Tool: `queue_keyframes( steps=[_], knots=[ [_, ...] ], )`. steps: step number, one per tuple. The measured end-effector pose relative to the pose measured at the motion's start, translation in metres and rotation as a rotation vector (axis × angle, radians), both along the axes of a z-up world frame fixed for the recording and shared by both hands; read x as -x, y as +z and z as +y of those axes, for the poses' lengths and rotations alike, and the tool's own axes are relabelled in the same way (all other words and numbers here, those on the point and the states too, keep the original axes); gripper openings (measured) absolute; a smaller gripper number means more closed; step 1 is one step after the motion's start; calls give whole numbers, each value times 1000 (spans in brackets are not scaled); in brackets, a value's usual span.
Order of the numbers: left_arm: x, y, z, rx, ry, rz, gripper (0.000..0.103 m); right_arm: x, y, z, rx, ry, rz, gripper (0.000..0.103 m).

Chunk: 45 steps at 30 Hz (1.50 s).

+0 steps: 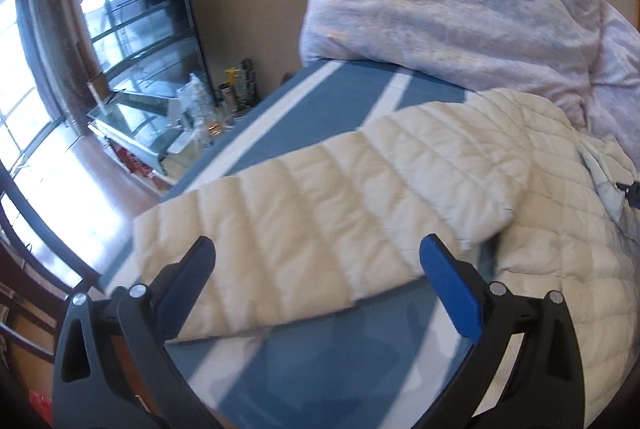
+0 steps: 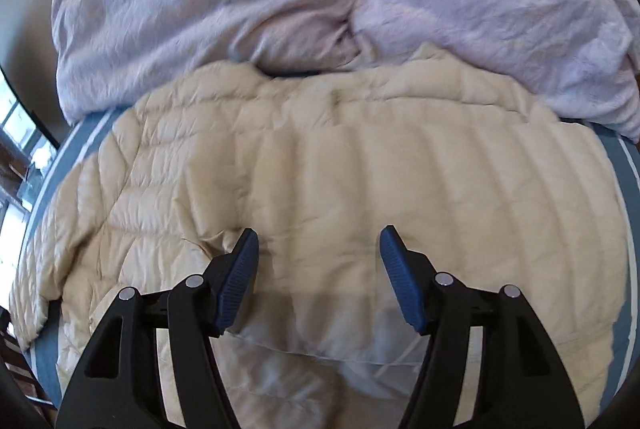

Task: Fold large clothes
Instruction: 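Grasp the cuff of the other sleeve with the left tool, then lift the sleeve across the jacket back and open the left tool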

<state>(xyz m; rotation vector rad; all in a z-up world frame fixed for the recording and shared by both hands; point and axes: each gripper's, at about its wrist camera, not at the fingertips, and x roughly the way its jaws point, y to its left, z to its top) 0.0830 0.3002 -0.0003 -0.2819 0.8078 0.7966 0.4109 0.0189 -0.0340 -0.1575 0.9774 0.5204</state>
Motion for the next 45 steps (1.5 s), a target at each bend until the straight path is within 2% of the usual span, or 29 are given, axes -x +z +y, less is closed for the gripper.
queue_keyframes(
  steps=[3, 5, 7, 11, 18, 26, 29, 30, 33, 38, 41, 45],
  knots=[
    [11, 3, 13, 4, 31, 7, 101, 4, -9, 18, 60, 10, -20, 78],
    [21, 4, 22, 12, 50, 6, 101, 4, -25, 26, 128, 2, -1, 81],
    [32, 4, 31, 21, 76, 10, 101, 7, -32, 30, 163, -1, -40, 86],
    [54, 3, 50, 40, 137, 21, 101, 2, -34, 30, 161, -6, -14, 89],
    [91, -8, 77, 145, 224, -11, 99, -3, -35, 29, 155, 13, -6, 91],
    [99, -37, 95, 302, 277, -27, 66, -2, -32, 26, 152, 27, 1, 91],
    [95, -47, 97, 334, 285, -16, 57, -3, -33, 26, 147, 27, 3, 92],
    [95, -48, 96, 324, 291, -15, 56, -1, -32, 26, 148, 21, 3, 92],
    [93, -48, 93, 316, 298, -21, 43, -2, -32, 27, 146, 19, 2, 92],
    [88, -48, 89, 312, 300, -32, 14, -2, -32, 25, 147, 18, 2, 92],
    [82, -46, 87, 301, 289, -18, 7, -1, -32, 25, 150, 11, -2, 93],
    [73, -38, 85, 284, 279, -14, 4, -1, -33, 27, 159, 2, -11, 97]
  ],
)
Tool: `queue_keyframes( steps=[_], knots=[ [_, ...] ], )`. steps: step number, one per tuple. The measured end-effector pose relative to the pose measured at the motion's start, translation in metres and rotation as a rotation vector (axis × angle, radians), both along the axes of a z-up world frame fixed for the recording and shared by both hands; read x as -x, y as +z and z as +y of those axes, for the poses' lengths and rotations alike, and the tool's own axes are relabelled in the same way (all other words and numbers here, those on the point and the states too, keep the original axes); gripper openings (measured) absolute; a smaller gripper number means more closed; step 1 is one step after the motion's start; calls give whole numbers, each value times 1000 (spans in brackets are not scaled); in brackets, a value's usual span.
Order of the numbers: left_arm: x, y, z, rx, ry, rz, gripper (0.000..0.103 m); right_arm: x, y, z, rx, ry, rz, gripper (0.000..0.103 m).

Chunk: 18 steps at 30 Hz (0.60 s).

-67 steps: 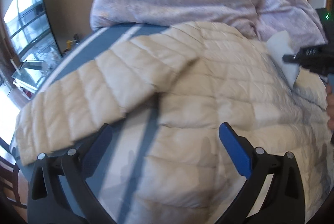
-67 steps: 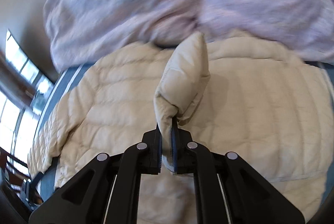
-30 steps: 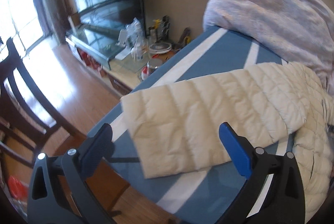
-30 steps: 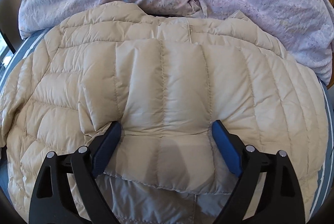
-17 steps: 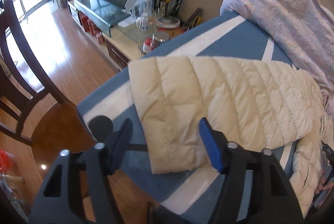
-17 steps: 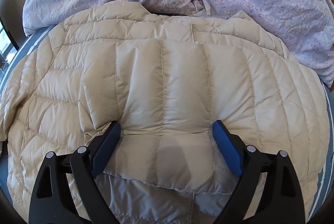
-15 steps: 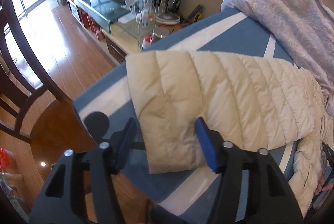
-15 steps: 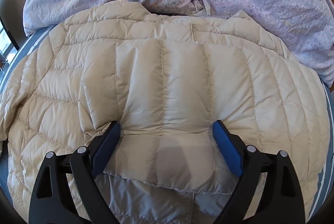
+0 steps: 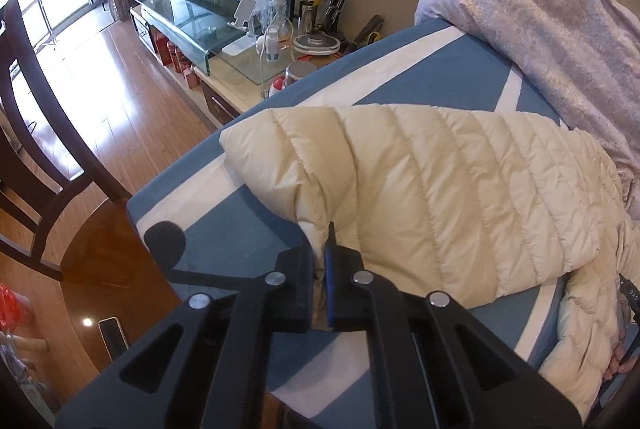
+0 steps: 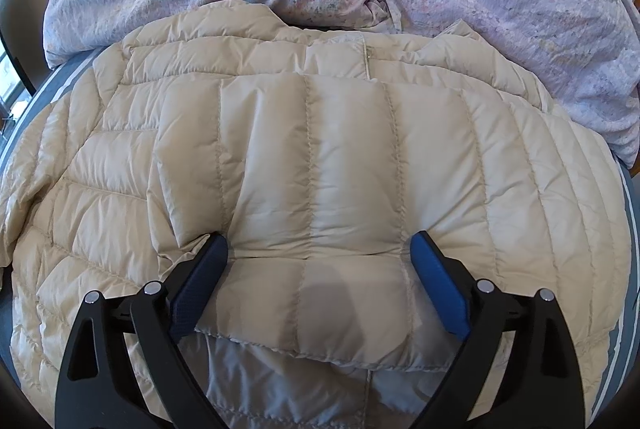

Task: Fold large clothes
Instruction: 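Lift the sleeve across the jacket back and open the left tool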

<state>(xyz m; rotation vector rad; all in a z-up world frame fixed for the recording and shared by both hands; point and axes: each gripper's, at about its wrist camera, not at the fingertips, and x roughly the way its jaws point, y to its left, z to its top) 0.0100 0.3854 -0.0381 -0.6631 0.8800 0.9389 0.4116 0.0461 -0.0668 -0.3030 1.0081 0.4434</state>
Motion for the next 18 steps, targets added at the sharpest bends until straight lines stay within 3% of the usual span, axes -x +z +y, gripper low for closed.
queue_keyframes(
  steps=[10, 18],
  knots=[
    [-58, 61, -25, -101, -129, -73, 4, -4, -1, -1, 4, -8, 13, 102],
    [-139, 114, -89, -190, -324, -149, 4, -5, 16, -11, -58, 4, 49, 102]
  ],
)
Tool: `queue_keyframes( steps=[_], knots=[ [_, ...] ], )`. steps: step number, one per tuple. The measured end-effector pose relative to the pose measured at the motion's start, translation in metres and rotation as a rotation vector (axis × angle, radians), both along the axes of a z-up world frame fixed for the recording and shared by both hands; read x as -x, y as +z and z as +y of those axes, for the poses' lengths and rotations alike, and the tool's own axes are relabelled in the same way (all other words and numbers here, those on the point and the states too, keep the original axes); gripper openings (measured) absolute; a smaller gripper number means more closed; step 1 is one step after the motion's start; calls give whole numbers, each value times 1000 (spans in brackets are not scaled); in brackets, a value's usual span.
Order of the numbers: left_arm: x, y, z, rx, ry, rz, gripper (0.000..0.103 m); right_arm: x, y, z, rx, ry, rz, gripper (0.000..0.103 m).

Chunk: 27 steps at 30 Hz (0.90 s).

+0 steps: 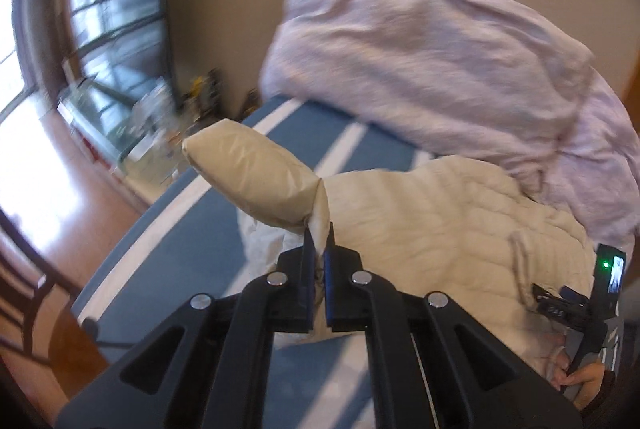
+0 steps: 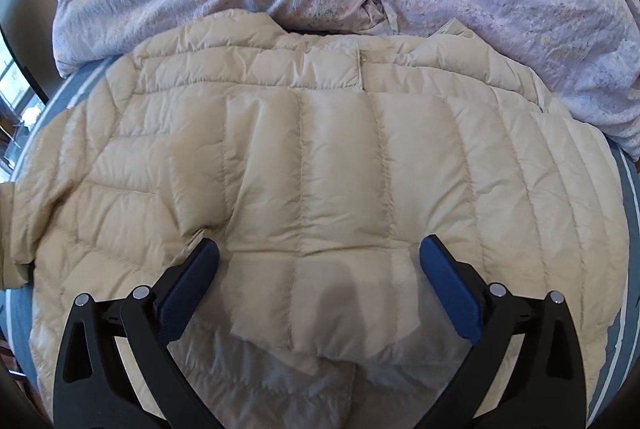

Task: Fold large clothes
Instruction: 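Lift the sleeve across the jacket back and open the left tool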

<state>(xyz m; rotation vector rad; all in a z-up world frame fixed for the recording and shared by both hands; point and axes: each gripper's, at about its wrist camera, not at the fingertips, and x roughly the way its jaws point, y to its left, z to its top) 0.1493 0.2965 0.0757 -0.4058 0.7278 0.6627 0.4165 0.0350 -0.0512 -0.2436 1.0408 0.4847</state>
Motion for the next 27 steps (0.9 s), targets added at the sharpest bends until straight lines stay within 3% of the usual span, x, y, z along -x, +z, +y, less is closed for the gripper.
queue_keyframes(
  steps=[4, 15, 27],
  knots=[
    [-37, 6, -38, -25, -100, 7, 3, 1, 6, -10, -31, -9, 4, 102],
    [-90, -4, -109, 39, -273, -23, 3, 8, 25, -42, -57, -39, -57, 102],
    [-168, -31, -201, 183, -485, -40, 3, -3, 27, -114, -34, -160, -106, 102]
  ],
)
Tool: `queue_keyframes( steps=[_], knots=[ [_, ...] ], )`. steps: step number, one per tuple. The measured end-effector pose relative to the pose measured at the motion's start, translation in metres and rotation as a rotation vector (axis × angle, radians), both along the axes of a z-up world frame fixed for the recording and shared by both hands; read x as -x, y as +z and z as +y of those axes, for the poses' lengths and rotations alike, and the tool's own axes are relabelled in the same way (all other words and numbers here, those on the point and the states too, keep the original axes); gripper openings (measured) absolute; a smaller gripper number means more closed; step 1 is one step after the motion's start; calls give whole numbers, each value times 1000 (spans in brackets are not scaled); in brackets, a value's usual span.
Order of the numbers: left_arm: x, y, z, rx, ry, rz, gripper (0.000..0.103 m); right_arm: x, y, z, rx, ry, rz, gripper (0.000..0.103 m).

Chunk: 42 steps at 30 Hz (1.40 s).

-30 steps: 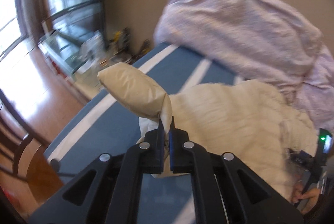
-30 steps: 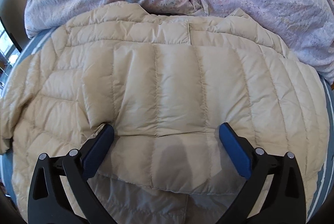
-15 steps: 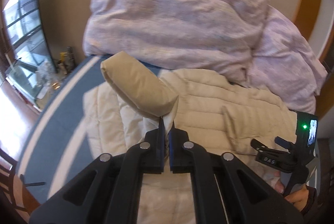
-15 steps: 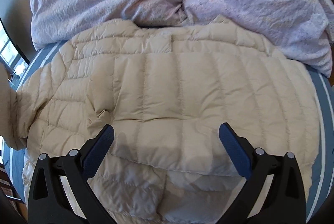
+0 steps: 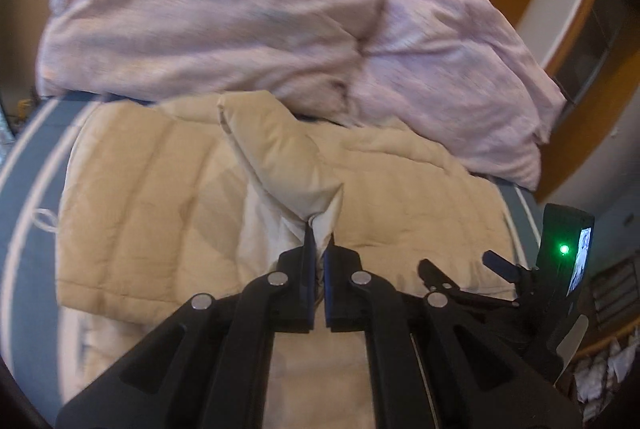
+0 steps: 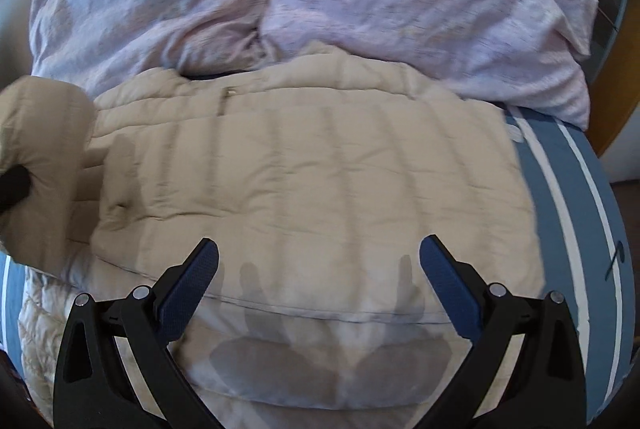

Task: Fold large clothes
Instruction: 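Lift the sleeve across the jacket back and open the left tool, then grasp one side edge of the jacket with both tools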

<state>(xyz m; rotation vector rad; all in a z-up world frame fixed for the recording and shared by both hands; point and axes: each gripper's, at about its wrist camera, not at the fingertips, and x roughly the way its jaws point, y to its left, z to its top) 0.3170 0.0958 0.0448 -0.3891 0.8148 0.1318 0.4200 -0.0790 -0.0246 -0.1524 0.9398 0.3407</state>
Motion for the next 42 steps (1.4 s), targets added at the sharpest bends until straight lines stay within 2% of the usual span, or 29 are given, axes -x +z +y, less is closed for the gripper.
queue_keyframes(
  steps=[7, 9, 10, 12, 14, 16, 19, 21, 24, 27, 30, 33, 35, 38, 40, 41, 42],
  knots=[
    [-28, -20, -48, 39, -126, 28, 7, -6, -6, -30, 5, -57, -1, 102],
    [-26, -21, -54, 35, -142, 32, 19, -6, -6, -35, 0, -65, 0, 102],
    [-25, -20, -54, 37, -146, 27, 33, -7, -6, -36, -2, -65, -3, 102],
    [-17, -15, -48, 27, -132, 8, 51, -5, -2, -38, -17, -63, -12, 102],
    [-7, -10, -38, 7, -113, -7, 59, -2, 3, -36, -43, -53, -21, 102],
    [0, -7, -25, -14, -81, -11, 62, 2, 9, -31, -74, -33, -30, 101],
    [9, -9, -1, -71, -13, 10, 62, 9, 19, -20, -144, 18, -38, 83],
    [14, -16, 16, -100, 28, 39, 62, 13, 22, -8, -184, 55, -32, 66],
    [15, -26, 31, -132, 60, 78, 62, 16, 21, 10, -221, 111, -22, 51],
    [17, -37, 40, -167, 77, 107, 62, 18, 14, 29, -237, 173, 2, 39],
    [16, -46, 45, -186, 82, 130, 62, 18, 0, 43, -203, 206, 29, 34],
    [12, -57, 49, -199, 87, 157, 62, 9, -19, 48, -117, 175, 59, 33],
    [10, -66, 53, -201, 94, 181, 62, 2, -31, 47, -94, 142, 95, 33],
    [9, -79, 58, -196, 99, 204, 62, -9, -38, 44, -99, 111, 127, 32],
    [13, -79, 60, -187, 98, 200, 62, -10, -35, 44, -105, 109, 142, 36],
    [16, -76, 59, -179, 94, 198, 64, -8, -32, 42, -109, 115, 152, 42],
    [21, -72, 60, -169, 87, 190, 67, -6, -29, 38, -116, 122, 160, 59]
  ],
)
